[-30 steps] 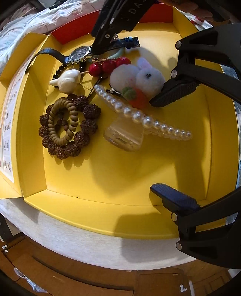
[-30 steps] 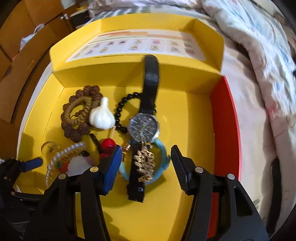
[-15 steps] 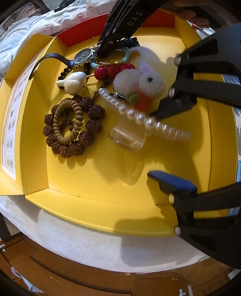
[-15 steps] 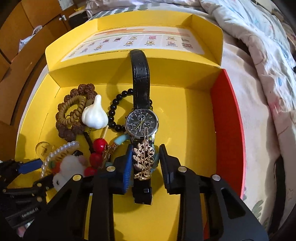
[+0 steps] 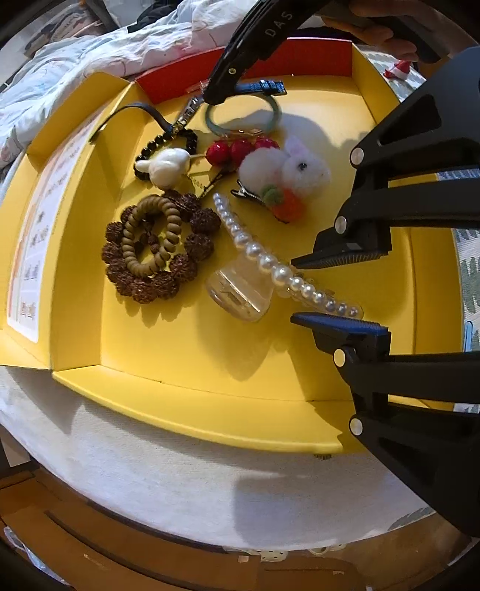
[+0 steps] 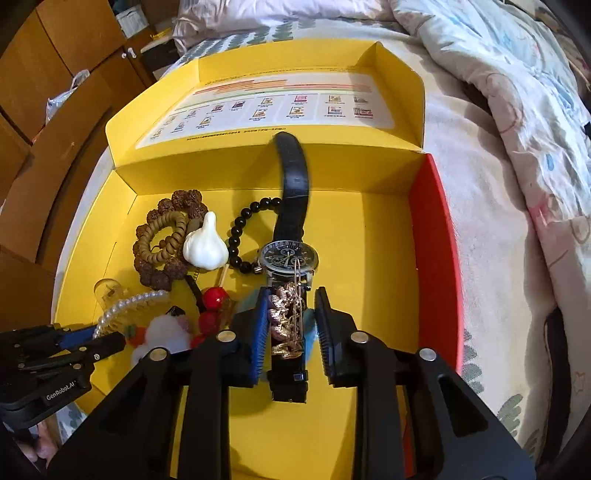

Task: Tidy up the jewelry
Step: 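Lower the right tool and grasp the light blue bangle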

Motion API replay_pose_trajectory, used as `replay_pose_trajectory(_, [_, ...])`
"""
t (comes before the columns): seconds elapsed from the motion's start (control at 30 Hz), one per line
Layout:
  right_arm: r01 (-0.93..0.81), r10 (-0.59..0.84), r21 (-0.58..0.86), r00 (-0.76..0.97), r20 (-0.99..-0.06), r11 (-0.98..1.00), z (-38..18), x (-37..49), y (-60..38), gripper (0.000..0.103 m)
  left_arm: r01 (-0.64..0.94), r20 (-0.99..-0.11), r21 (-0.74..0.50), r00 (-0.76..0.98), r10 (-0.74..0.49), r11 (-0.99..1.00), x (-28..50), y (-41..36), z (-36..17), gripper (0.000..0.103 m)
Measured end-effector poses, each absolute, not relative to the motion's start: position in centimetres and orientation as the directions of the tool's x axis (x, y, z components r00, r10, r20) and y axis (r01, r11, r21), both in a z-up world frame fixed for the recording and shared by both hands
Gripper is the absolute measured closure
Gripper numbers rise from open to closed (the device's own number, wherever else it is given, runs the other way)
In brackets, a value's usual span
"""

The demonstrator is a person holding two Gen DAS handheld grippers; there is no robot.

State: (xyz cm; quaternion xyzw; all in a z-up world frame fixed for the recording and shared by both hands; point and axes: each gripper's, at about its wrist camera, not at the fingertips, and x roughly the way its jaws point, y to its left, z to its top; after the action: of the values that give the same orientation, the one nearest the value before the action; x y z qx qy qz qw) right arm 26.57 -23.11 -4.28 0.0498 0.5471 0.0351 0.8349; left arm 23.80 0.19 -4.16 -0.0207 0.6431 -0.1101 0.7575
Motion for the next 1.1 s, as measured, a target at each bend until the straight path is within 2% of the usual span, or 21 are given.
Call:
replay_pose_trajectory(0.07, [0.001,0.128,0.141,0.411,-0.903,0.990,-3.8,26.4,-23.3,0.080,0.140,-0.967,-0.177,0.161,-0.199,0.974,23.8,-0.5,-3.8,0.078])
replay_pose_trajectory(0.1, [0.000,0.134,0.147,0.412,-0.901,0.989,-3.6,26.3,-23.3,0.087,0.139,-0.965,-0.179,0.168,-0.202,0.974,23.7,-0.4,-3.4,0.078])
replay_pose_trajectory(0.23, [-0.006,0.152,0.165,0.418,-0.896,0.986,-3.1,26.3,-23.1,0.092,0.136,-0.959,-0.186,0.192,-0.210,0.973,23.7,-0.2,-2.1,0.079])
replay_pose_trajectory(0.57, [-0.032,0.166,0.167,0.389,-0.906,0.985,-3.9,26.7,-22.3,0.092,0.140,-0.956,-0.204,0.184,-0.228,0.969,23.3,-0.1,-2.1,0.079])
replay_pose_trajectory(0.67, [-0.060,0.170,0.160,0.374,-0.912,0.985,-4.3,26.9,-21.0,0.089,0.139,-0.961,-0.188,0.179,-0.212,0.972,23.5,-0.2,-2.7,0.079])
replay_pose_trajectory(0.83, [-0.079,0.102,0.078,0.368,-0.924,0.994,-5.0,27.2,-19.2,0.088,0.138,-0.967,-0.181,0.158,-0.202,0.974,23.8,-0.4,-3.7,0.078])
replay_pose_trajectory(1.1, [-0.076,0.071,0.049,0.327,-0.942,0.996,-6.4,27.9,-18.7,0.084,0.147,-0.971,-0.167,0.146,-0.189,0.975,24.0,-0.9,-4.6,0.076])
